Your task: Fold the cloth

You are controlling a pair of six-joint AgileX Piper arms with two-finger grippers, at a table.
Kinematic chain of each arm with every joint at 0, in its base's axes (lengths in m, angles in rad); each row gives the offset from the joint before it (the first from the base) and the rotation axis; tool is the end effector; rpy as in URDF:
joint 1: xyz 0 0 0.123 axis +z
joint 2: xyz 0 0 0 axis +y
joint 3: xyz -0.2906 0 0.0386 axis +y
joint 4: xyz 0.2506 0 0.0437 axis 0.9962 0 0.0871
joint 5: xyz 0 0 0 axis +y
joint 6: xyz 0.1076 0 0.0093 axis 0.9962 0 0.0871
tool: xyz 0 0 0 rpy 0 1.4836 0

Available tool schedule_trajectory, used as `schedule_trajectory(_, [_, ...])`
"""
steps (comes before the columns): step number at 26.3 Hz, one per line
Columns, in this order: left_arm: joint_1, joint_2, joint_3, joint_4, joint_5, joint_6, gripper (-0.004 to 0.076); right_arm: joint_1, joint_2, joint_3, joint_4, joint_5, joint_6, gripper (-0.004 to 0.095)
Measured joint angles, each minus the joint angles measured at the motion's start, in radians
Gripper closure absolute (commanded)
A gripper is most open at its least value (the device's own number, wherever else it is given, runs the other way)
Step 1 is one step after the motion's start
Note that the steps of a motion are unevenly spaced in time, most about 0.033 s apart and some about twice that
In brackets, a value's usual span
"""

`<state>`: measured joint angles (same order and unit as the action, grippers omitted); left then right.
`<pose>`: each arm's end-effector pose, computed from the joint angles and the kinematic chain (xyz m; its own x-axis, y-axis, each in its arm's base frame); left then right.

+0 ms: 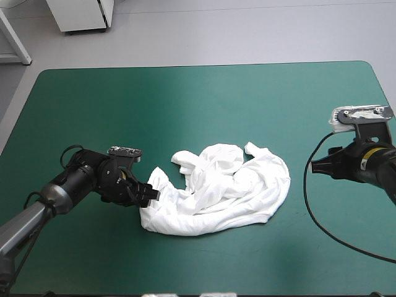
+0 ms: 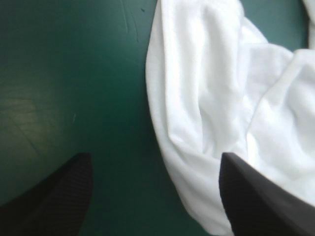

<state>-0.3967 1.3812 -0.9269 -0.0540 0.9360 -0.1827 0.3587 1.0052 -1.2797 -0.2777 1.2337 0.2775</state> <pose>0.2343 -0.1032 0.2409 -0.9534 0.1686 -0.2502 0.1980 0.9753 -0.0975 0.1730 0.0350 0.4199 -0.7305 -0.0856 -0.6775 -0.0485 0.9961 -0.0736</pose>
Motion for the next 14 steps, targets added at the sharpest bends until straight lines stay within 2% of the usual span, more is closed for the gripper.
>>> schedule_trajectory(5, [-0.006,0.083,0.002,-0.002,-0.043,0.0,0.0223,0.0,0.036,0.0,0.0,-0.002,0.0,0.044])
schedule_trajectory(6, [-0.017,0.107,0.002,-0.001,-0.048,0.0,0.0252,0.0,0.047,0.0,0.0,-0.003,0.0,0.044])
schedule_trajectory(9, [-0.085,0.175,-0.003,0.02,-0.056,-0.001,0.0413,0.0,0.083,0.0,0.001,-0.004,0.0,0.044])
schedule_trajectory(14, [-0.128,0.192,-0.014,0.013,-0.062,-0.003,0.0737,0.0,0.098,0.0,0.009,-0.008,0.0,0.044])
